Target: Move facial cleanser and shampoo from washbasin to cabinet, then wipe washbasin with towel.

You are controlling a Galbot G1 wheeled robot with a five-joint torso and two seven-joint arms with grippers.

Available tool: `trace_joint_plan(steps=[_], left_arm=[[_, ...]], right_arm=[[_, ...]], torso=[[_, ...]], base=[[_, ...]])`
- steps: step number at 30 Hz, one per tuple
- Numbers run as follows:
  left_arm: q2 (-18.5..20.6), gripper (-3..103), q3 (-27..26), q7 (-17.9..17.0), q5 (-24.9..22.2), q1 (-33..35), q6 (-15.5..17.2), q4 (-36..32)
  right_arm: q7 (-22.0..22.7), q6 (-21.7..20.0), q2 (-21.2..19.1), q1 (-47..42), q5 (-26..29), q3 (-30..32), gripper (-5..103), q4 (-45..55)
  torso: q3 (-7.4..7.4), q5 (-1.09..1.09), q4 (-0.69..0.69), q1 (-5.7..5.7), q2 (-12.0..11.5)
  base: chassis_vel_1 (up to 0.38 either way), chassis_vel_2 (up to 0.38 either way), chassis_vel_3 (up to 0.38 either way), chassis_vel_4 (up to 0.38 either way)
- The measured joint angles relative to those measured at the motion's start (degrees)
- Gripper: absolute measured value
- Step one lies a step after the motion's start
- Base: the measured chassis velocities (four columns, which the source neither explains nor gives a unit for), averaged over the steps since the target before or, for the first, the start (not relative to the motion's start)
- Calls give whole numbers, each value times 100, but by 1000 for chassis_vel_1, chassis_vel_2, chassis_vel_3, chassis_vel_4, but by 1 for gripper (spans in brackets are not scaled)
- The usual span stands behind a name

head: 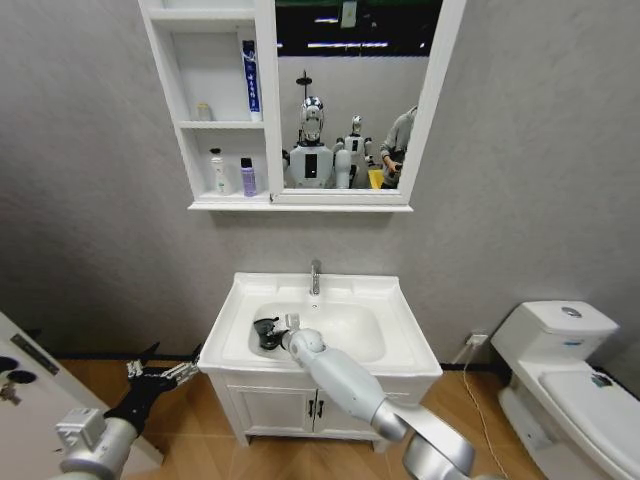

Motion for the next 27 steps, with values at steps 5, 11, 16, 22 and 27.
trace_joint_plan(steps=[5,11,16,22,27], left_arm=[[0,100,0,0,0,0,0,0],[0,100,0,0,0,0,0,0],[0,100,0,-1,0,0,0,0],[0,100,0,0,0,0,0,0],[0,100,0,1,0,0,0,0]], right_arm=[[804,-488,-696,-159,-124,57,2,813],[1559,-859,-1467,-350,812,422,2,2131],[1812,-927,-2350,-533,1201,753,2,2967],[1773,-850,-3225,-1162,1212,1687,2,3753],[1552,-774,-3355,-1527,1024,2208,2,3714]], torso=[[0,1,-3,0,0],[-1,3,2,0,0],[-1,0,-4,0,1],[-1,1,-3,-1,1],[-1,1,-2,-1,2]], base=[[0,0,0,0],[0,0,0,0],[0,0,0,0],[0,0,0,0],[0,0,0,0]])
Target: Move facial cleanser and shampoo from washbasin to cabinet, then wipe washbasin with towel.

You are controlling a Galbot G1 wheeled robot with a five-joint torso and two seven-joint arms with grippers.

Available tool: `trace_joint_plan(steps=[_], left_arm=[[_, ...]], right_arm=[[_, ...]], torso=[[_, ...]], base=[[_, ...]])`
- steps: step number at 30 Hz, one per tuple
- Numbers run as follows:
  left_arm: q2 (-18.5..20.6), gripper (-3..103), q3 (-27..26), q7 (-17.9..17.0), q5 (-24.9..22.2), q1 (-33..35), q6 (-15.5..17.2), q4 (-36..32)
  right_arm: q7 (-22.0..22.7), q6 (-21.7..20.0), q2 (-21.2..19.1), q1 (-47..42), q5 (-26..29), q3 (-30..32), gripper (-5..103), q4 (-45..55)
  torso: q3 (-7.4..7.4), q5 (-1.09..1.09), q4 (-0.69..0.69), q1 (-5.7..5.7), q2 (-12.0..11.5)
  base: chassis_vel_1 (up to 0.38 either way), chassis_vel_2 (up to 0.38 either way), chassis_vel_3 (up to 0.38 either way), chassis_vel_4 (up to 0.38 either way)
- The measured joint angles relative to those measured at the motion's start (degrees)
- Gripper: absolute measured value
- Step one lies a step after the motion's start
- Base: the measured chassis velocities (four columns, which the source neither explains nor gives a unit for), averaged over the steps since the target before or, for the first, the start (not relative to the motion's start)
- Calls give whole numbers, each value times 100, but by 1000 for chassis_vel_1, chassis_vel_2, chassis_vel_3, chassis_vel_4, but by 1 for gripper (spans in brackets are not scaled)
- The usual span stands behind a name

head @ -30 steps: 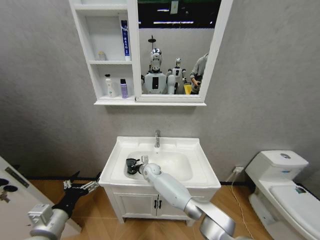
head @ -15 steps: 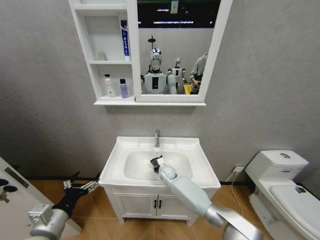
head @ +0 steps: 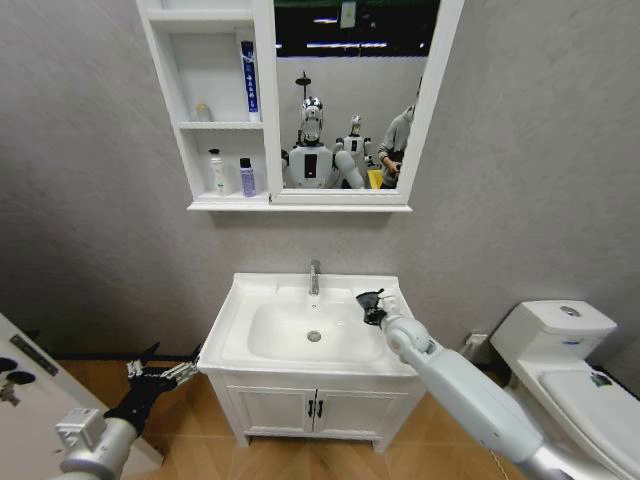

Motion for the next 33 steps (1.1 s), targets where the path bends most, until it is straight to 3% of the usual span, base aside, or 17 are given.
trace_joint_plan(steps=[6,14,25,29,33], left_arm=[[0,100,0,0,0,0,0,0],[0,100,0,0,0,0,0,0],[0,100,0,0,0,0,0,0],[0,100,0,0,0,0,0,0],[0,100,0,0,0,0,0,0]], right_arm=[[-455,222,71,97,-427,170,2,-648],[-1086,563,468,1113,-851,-328,2,-2016],[-1173,748,954,1343,-1263,-537,2,-2885],[-1201,743,962,1405,-1186,-534,-1,-2976],[-1248,704,928,1411,-1153,-555,11,-2971]], torso=[[0,0,0,0,0],[2,-3,2,0,-1],[1,-1,1,0,-1],[1,-3,1,0,-1],[0,-3,0,0,-1]], base=[[0,0,0,0],[0,0,0,0],[0,0,0,0],[0,0,0,0],[0,0,0,0]])
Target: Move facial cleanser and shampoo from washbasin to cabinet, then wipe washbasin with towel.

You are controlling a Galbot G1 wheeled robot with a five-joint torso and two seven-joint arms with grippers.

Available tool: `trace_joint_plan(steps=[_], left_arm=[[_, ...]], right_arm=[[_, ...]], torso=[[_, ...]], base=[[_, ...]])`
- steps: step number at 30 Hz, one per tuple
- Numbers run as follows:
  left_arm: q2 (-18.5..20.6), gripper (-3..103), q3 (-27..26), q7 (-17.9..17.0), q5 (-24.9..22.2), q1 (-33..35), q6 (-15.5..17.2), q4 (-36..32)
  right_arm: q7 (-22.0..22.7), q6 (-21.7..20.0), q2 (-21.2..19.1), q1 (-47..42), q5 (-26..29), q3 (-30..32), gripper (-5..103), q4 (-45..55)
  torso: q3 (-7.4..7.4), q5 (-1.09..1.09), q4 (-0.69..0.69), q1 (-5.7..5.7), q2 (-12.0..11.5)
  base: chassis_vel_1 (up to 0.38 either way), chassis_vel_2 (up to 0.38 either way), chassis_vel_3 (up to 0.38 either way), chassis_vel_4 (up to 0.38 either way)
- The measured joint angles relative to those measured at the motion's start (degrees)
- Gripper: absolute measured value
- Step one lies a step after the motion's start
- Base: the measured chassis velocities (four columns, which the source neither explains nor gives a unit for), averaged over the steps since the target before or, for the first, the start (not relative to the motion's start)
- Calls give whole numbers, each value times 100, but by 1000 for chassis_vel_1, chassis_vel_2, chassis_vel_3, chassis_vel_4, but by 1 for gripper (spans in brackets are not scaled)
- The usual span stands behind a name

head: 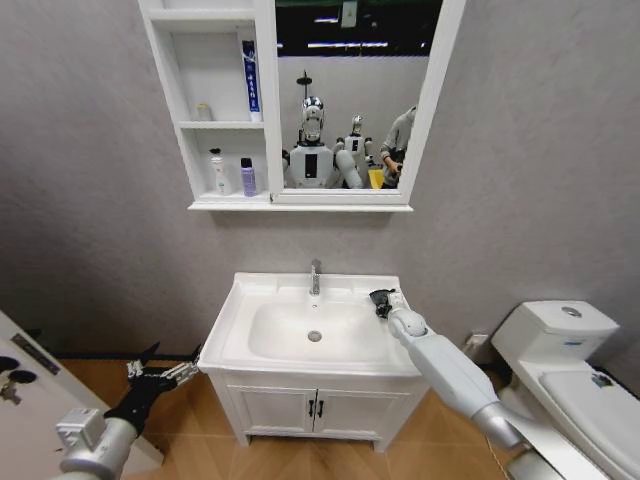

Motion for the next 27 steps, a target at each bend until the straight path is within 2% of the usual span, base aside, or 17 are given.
trace_joint_plan(steps=[3,6,8,9,11,12,14,15,16,17,19,22,23,26,27], left_arm=[[0,100,0,0,0,0,0,0],[0,100,0,0,0,0,0,0],[0,100,0,0,0,0,0,0],[0,100,0,0,0,0,0,0],[0,100,0,0,0,0,0,0],[0,100,0,0,0,0,0,0],[0,100,0,0,0,0,0,0],[0,100,0,0,0,0,0,0],[0,100,0,0,0,0,0,0],[0,100,0,0,0,0,0,0],[0,100,0,0,0,0,0,0],[0,100,0,0,0,0,0,0],[0,100,0,0,0,0,0,0],[0,100,0,0,0,-1,0,0],[0,100,0,0,0,-1,0,0]], right_arm=[[-6,-32,-12,0,-50,10,28,-6],[-6,-46,-20,5,-51,9,33,-5],[4,-88,-93,29,-6,9,43,86],[4,-88,-93,29,-6,9,43,86],[73,-124,-177,-18,113,25,54,333],[73,-124,-177,-18,113,25,54,333],[199,-131,-232,-62,161,51,65,547],[199,-131,-232,-62,161,51,65,547],[263,-134,-245,-71,181,74,71,617],[367,-170,-303,-88,274,124,82,794],[405,-177,-342,-112,318,158,82,902],[656,-205,-539,-400,692,368,97,1562],[656,-205,-539,-400,692,368,97,1562],[856,-114,-810,-1155,997,834,100,2689],[856,-114,-810,-1155,997,834,100,2689]], torso=[[0,1,1,0,0],[0,2,0,0,0],[0,2,0,0,0],[0,2,0,0,0],[0,2,0,0,0],[0,2,0,0,0],[0,2,0,0,0],[0,2,0,0,0],[0,2,0,0,0],[0,2,1,0,0],[0,1,1,0,0],[0,2,0,0,0],[0,2,0,0,0],[0,0,1,0,0],[0,0,1,0,0]], base=[[0,0,0,0],[0,0,0,0],[0,0,0,0],[0,0,0,0],[0,0,0,0],[0,0,0,0],[0,0,0,0],[0,0,0,0],[0,0,0,0],[0,0,0,0],[0,0,0,0],[0,0,0,0],[0,0,0,0],[0,0,0,0],[0,0,0,0]])
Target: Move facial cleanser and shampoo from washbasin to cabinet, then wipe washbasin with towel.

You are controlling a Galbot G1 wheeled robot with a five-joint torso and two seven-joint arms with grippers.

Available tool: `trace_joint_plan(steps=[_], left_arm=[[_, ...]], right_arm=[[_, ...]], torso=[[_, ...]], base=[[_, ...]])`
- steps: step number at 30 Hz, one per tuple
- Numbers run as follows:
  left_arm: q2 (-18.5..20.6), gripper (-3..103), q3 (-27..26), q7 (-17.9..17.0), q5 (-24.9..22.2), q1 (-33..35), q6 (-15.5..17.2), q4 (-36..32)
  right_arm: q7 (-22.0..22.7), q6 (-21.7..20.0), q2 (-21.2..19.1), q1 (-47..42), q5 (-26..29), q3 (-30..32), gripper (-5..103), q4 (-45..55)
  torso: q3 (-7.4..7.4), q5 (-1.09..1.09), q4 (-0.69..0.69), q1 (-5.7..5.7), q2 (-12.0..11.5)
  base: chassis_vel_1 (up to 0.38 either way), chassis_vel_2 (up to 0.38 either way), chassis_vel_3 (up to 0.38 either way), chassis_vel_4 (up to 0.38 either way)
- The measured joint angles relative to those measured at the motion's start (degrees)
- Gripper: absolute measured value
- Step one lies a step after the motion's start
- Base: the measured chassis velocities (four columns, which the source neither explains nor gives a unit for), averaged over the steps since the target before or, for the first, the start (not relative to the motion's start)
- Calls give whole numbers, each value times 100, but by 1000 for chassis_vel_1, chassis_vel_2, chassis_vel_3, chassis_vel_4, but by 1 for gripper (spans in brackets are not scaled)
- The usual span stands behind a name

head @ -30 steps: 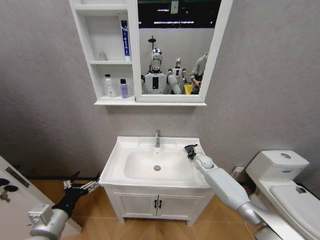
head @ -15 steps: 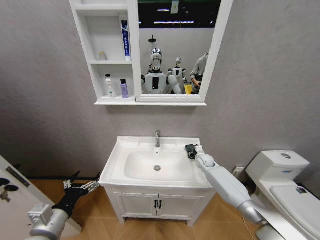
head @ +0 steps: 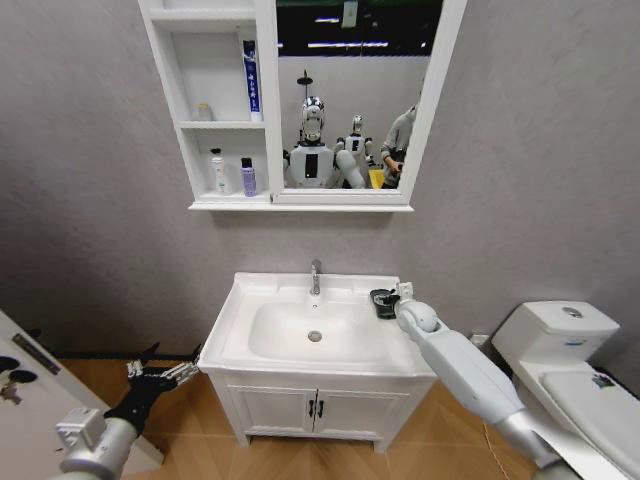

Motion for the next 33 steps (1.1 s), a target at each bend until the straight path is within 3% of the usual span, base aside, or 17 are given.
trace_joint_plan(steps=[2,4,7,8,10,11,16,20,22,33], left_arm=[[0,100,-1,0,0,0,0,0],[0,100,0,0,0,0,0,0],[0,100,0,0,0,0,0,0],[0,100,0,0,0,0,0,0],[0,100,0,0,0,0,0,0],[0,100,0,0,0,0,0,0],[0,100,0,0,0,1,0,0],[-1,100,0,0,0,1,0,0],[0,100,0,0,0,1,0,0],[0,100,0,-1,0,0,1,0]], right_arm=[[-71,359,-239,-936,-332,628,100,819],[-113,499,-316,-1189,-507,792,100,997],[-463,1284,-546,-2687,-1437,1792,100,1740],[-463,1284,-546,-2687,-1437,1792,100,1740],[-637,1765,-408,-3700,-1821,2412,100,2248],[-637,1765,-408,-3700,-1821,2412,100,2248],[-1026,2389,392,-6044,-2250,3845,100,3414],[-1131,2511,797,-6755,-2199,4178,100,3786],[-1160,2612,1265,-7321,-2116,4458,100,4052],[-973,2614,1980,-8026,-1937,4802,100,4664]], torso=[[0,4,-2,0,0],[0,3,-2,0,0],[-1,0,-3,0,0],[-1,0,-3,0,0],[0,4,-4,0,1],[0,4,-4,0,1],[-1,0,-3,-1,1],[-1,0,-3,-1,1],[-1,-1,-2,-1,1],[0,-1,-2,0,0]], base=[[0,0,0,0],[0,0,0,0],[0,0,0,0],[0,0,0,0],[0,0,0,0],[0,0,0,0],[0,0,0,0],[0,0,0,0],[0,0,0,0],[0,0,0,0]])
